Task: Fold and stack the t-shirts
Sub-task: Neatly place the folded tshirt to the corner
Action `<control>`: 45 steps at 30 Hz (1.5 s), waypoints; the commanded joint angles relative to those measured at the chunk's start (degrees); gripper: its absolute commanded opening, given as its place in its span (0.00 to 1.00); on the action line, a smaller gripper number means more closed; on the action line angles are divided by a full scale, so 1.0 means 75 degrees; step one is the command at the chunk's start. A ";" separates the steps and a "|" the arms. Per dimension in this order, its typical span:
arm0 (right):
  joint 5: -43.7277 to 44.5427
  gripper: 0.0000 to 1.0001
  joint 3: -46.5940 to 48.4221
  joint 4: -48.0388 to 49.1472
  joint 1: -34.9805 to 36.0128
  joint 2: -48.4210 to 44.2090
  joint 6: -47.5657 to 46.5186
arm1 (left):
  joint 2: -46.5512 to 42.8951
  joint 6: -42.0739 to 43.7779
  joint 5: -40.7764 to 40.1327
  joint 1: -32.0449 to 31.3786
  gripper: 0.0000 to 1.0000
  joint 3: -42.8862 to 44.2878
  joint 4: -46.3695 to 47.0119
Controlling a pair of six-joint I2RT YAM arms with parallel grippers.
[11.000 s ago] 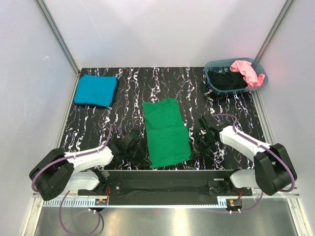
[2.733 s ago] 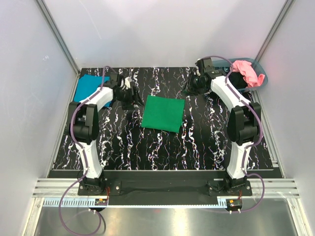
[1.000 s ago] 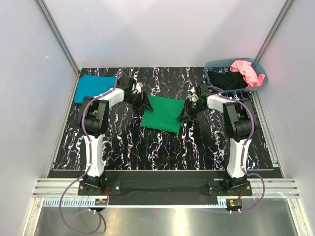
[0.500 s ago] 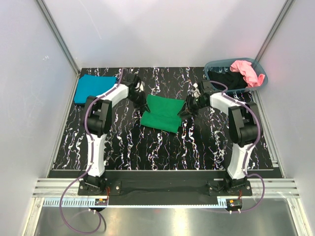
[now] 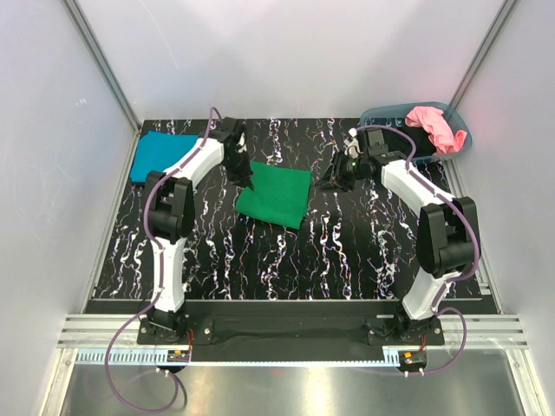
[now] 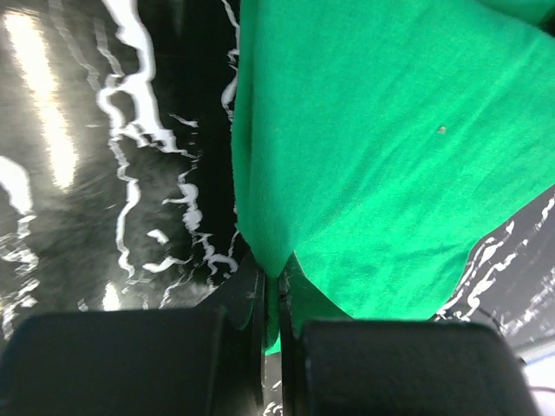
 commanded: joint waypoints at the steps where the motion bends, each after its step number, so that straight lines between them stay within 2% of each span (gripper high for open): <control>1: 0.0156 0.32 0.0308 -0.0099 -0.0018 -0.0161 0.0015 | -0.0710 0.0206 -0.0931 -0.0037 0.00 0.0937 -0.0323; 8: 0.0145 0.32 0.0413 -0.0111 -0.0018 -0.0056 0.0085 | -0.0452 0.0862 -0.2055 -0.0002 0.00 0.2132 -0.1201; 12: 0.0121 0.32 0.0401 0.0006 -0.0018 -0.0056 0.0202 | -0.0300 0.1050 -0.2302 0.0221 0.00 0.2602 -0.1448; 23: 0.0110 0.32 -0.0114 0.0592 -0.0018 -0.0126 0.0449 | 0.0064 0.2175 -0.2982 0.1346 0.00 0.4021 -0.1531; 36: 0.0156 0.32 0.0084 0.0710 -0.0018 0.0389 0.0484 | -0.0089 0.3148 -0.3077 0.2576 0.00 0.3834 -0.0442; 42: 0.0145 0.33 0.0237 0.0722 -0.0018 0.0717 0.0543 | 0.0320 0.3394 -0.2984 0.3349 0.00 0.3436 0.0156; 45: 0.0215 0.33 0.0261 0.0651 -0.0018 0.0811 0.0426 | 0.0834 0.3126 -0.2609 0.3829 0.00 0.3599 0.0356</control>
